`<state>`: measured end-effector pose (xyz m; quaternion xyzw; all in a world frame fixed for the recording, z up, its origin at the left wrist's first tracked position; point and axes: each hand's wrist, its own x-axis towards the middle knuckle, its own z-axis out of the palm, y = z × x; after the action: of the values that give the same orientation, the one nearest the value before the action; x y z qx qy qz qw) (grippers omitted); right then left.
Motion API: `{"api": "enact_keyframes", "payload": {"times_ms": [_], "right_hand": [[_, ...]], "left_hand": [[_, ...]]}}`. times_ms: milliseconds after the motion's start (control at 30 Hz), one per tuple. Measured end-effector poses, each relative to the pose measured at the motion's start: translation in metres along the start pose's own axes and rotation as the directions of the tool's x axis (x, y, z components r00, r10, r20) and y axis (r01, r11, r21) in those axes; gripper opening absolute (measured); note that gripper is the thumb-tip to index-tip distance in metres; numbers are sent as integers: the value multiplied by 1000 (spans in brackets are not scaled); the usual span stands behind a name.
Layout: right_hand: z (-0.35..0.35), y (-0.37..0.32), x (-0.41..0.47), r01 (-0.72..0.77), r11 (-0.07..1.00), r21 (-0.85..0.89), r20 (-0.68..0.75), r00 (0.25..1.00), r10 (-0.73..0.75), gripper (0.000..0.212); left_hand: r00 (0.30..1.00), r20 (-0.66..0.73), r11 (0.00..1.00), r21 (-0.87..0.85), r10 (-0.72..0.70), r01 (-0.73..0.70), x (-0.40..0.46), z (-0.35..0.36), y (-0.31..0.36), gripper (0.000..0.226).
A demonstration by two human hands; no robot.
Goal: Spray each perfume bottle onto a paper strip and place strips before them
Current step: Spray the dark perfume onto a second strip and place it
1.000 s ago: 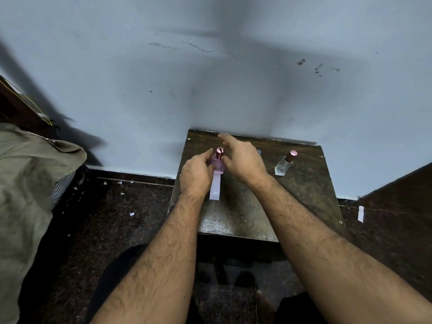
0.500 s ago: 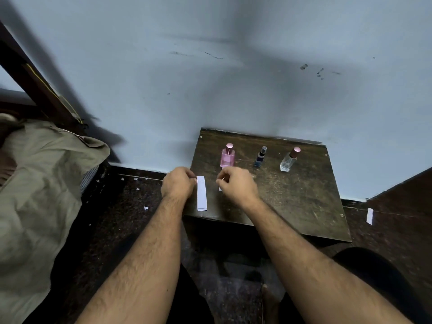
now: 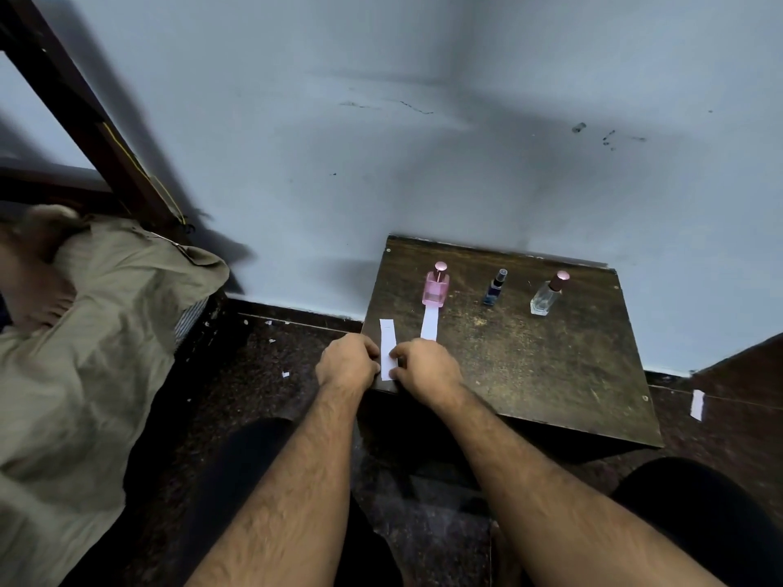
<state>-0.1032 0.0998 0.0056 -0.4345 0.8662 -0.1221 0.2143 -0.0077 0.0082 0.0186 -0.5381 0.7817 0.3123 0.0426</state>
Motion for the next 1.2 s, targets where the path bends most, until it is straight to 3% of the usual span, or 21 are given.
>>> {"api": "enact_keyframes", "payload": {"times_ms": [467, 633, 833, 933, 1067, 1200], "right_hand": [[4, 3, 9, -24, 996, 82, -25, 999, 26, 23], [8, 5, 13, -63, 966, 252, -10, 998, 68, 14], [3, 5, 13, -4, 928, 373, 35, 999, -9, 16], [4, 6, 13, -19, 933, 360, 57, 998, -2, 25], [6, 5, 16, -11, 954, 299, -10, 1000, 15, 12], [2, 4, 16, -37, 961, 274, -69, 996, 58, 24]], "left_hand": [[1000, -22, 1000, 12, 3, -3, 3, 4, 1, 20], [999, -50, 997, -77, -13, 9, 7, 6, 0, 12], [998, -47, 986, -160, -45, 37, 12, 8, -1, 4], [997, -50, 983, -178, -53, 43, 13, 9, 0, 5], [997, -40, 977, -209, -61, 51, 16, 14, -3, 12], [996, -61, 977, -207, -58, 44, 19, 18, -4, 27]]}}
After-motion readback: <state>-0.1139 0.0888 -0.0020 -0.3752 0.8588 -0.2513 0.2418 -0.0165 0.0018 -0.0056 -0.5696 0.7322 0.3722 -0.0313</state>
